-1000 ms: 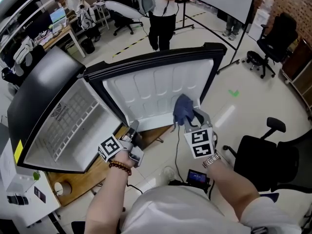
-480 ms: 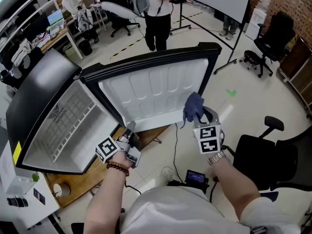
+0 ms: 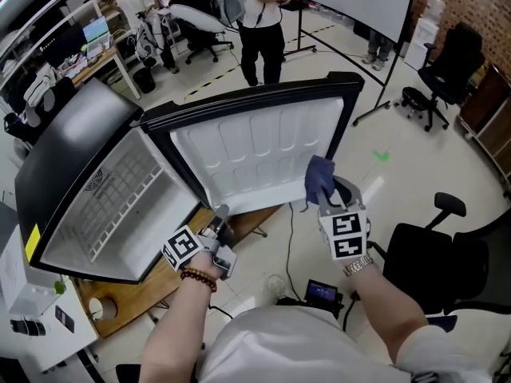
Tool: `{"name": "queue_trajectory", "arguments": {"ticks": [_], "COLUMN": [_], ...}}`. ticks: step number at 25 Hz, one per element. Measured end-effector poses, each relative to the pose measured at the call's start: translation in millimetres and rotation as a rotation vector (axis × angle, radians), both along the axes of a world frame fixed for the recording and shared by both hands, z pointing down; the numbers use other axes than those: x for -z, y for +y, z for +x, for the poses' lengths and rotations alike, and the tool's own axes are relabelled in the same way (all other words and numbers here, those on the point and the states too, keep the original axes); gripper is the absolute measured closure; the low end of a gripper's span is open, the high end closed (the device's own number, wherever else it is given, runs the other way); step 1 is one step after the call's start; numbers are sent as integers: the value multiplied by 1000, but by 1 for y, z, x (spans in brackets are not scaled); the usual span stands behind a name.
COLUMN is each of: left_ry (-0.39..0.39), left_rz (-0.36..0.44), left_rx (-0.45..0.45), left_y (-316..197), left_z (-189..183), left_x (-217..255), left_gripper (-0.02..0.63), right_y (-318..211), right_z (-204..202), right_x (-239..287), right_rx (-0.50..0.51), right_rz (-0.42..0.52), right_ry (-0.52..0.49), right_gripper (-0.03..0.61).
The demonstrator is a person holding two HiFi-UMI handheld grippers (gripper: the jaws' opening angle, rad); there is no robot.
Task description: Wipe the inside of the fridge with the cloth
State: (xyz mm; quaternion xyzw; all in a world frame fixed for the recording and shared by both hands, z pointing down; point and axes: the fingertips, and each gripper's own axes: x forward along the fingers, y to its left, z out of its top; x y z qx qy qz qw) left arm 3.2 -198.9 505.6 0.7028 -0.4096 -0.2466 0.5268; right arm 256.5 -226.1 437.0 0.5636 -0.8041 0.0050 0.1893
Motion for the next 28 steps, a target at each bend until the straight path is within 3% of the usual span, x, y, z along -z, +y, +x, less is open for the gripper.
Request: {"name": "queue_trajectory", "arguments": {"ticks": [14, 28], "left_ry": [-161, -198], "left_rz": [-134, -120], "left_rx": [-43, -5], "left_y": [5, 13], "left_z": [-1, -25], "left_x": [-52, -36], "left_gripper": [577, 566], "right_y": [50, 68], "right_z": [-78, -137], "right_x": [26, 49], "right_rx": [133, 222], "right_rz": [33, 63], "right_ry": [-16, -4], "right_gripper": [468, 468]}}
